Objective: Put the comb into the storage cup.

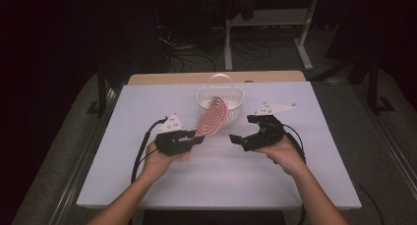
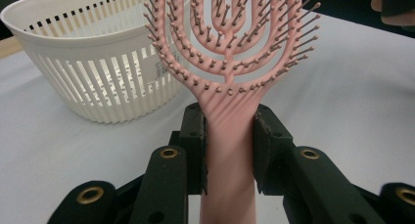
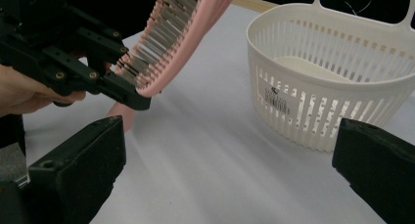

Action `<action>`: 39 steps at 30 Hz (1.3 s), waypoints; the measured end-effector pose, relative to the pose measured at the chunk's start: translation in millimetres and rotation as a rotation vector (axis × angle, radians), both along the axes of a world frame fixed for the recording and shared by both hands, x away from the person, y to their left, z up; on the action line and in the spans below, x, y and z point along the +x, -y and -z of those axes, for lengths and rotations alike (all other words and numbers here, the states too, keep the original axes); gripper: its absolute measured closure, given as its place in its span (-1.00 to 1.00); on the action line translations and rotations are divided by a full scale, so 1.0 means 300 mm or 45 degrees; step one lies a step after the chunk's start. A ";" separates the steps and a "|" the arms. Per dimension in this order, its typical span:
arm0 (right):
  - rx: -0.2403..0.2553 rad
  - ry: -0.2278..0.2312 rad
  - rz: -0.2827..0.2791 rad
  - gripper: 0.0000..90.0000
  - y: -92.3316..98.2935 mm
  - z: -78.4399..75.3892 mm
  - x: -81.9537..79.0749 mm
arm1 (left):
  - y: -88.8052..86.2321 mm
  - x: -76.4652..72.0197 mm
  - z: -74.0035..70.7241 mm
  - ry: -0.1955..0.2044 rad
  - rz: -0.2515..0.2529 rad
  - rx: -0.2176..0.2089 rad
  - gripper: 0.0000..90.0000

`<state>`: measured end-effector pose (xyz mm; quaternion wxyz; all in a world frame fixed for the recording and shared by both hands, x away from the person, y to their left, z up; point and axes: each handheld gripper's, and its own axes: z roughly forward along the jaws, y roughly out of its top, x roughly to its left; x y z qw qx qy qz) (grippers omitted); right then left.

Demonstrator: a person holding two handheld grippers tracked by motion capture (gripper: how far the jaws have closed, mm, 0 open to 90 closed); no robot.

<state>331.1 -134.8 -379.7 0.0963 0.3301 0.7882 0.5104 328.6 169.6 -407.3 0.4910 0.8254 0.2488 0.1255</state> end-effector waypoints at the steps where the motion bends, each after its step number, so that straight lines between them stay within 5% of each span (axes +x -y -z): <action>1: 0.006 0.000 0.001 -1.00 -0.003 -0.003 0.003 | 0.001 -0.001 0.000 0.001 -0.001 0.000 0.57; 31: 0.087 0.030 -0.060 -1.00 -0.120 -0.061 0.088 | 0.012 -0.009 0.006 0.034 -0.009 0.009 0.57; 39: 0.091 0.016 -0.074 -1.00 -0.152 -0.043 0.097 | 0.019 -0.012 0.013 0.046 -0.009 0.011 0.57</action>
